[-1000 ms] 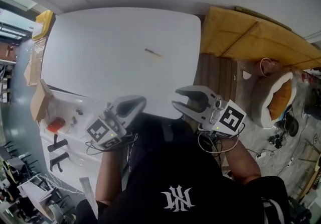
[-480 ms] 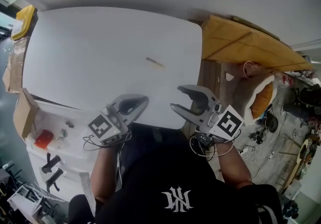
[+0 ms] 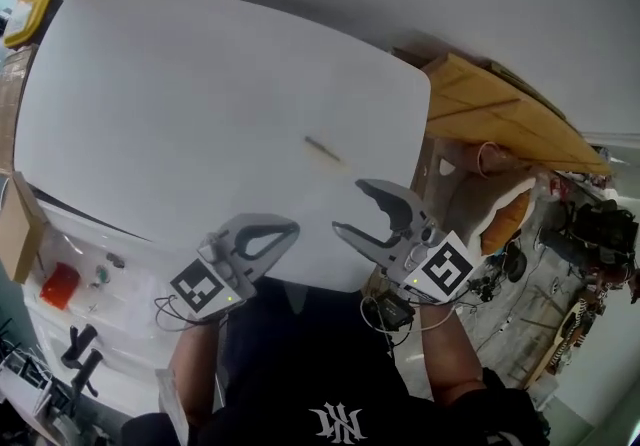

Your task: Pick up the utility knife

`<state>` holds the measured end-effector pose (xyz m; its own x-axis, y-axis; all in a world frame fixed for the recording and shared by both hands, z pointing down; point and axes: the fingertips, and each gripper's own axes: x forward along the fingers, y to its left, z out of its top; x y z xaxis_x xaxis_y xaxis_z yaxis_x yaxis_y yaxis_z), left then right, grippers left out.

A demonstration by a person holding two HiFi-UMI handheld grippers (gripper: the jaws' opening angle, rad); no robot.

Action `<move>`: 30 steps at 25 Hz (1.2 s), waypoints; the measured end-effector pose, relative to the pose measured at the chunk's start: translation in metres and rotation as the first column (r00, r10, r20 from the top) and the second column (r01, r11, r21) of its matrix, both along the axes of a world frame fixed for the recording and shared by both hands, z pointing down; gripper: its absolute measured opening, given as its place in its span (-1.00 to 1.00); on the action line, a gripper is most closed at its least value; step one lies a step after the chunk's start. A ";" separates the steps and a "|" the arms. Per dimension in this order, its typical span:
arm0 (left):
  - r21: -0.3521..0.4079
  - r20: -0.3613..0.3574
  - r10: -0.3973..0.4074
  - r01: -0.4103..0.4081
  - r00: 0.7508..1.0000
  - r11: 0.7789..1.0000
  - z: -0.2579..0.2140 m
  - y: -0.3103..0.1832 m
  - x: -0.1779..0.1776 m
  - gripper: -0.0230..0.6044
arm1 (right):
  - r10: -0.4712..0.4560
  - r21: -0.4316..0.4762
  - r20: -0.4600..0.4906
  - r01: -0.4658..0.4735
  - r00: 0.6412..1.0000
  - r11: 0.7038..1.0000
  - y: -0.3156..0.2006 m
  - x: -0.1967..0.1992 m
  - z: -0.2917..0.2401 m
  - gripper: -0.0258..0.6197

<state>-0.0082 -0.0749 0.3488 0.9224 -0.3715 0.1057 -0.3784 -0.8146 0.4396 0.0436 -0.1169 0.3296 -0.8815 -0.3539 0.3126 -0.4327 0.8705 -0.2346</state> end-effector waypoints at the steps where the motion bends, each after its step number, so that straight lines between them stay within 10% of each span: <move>1: -0.013 0.004 -0.006 0.006 1.000 1.000 0.009 -0.004 0.003 -0.91 | -0.005 -0.001 -0.022 0.005 1.000 1.000 -0.009 0.003 0.015 -0.19; 14: 0.037 0.019 -0.061 0.060 0.998 0.997 0.085 -0.032 0.044 -0.91 | -0.082 -0.097 -0.265 0.058 0.961 0.994 -0.071 0.025 0.174 -0.20; 17: 0.048 -0.014 -0.075 0.076 0.997 0.996 0.085 -0.036 0.046 -0.91 | -0.084 -0.089 -0.302 0.059 0.950 0.994 -0.075 0.024 0.191 -0.45; 30: 0.054 -0.009 -0.088 0.088 0.996 0.995 0.100 -0.039 0.045 -0.91 | -0.166 -0.124 -0.419 0.124 0.893 0.984 -0.080 0.019 0.227 -0.45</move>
<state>0.0370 -0.1143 0.4488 0.8865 -0.4562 0.0768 -0.4468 -0.8012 0.3981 0.0625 -0.1966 0.5569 -0.6958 -0.1839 0.6943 -0.3796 0.9148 -0.1382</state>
